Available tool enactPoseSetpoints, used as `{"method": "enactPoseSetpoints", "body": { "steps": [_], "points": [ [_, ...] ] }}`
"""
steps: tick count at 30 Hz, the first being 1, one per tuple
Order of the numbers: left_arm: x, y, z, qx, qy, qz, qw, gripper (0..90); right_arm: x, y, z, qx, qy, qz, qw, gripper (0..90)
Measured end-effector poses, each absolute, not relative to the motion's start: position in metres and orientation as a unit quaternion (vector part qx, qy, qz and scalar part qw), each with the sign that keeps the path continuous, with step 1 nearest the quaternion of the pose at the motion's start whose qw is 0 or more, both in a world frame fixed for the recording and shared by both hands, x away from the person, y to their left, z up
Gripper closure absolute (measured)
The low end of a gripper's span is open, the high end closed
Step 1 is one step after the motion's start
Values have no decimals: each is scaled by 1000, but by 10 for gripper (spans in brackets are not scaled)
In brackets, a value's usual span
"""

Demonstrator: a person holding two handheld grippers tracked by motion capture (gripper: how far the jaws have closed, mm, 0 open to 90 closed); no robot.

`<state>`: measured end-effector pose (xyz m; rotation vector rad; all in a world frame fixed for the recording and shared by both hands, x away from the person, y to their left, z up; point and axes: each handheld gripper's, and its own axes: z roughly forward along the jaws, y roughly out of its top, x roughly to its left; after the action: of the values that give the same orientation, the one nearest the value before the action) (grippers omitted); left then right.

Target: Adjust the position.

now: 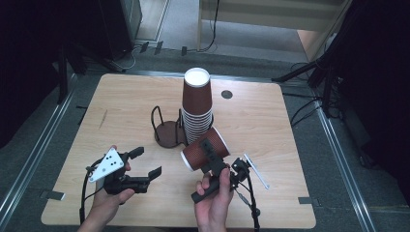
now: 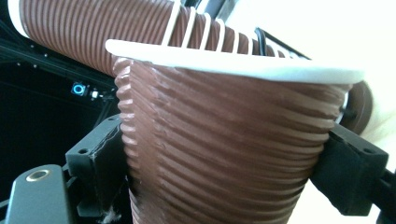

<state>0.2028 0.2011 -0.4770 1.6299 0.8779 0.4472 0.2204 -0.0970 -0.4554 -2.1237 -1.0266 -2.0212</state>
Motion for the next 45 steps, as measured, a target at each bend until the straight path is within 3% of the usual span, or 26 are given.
{"method": "enactPoseSetpoints", "body": {
  "steps": [19, 25, 29, 45],
  "points": [
    [212, 247, -488, 669, 435, 220, 562, 104, 214, -92, -442, -623, -426, -619, -216, 140],
    [214, 261, -494, 660, 455, 229, 552, 104, 214, -90, -442, -605, -446, -608, -256, 138],
    [216, 272, -501, 656, 472, 239, 538, 104, 216, -88, -442, -577, -474, -584, -319, 137],
    [220, 299, -518, 640, 514, 258, 509, 104, 226, -105, -443, -549, -493, -554, -385, 137]
  ]
}}
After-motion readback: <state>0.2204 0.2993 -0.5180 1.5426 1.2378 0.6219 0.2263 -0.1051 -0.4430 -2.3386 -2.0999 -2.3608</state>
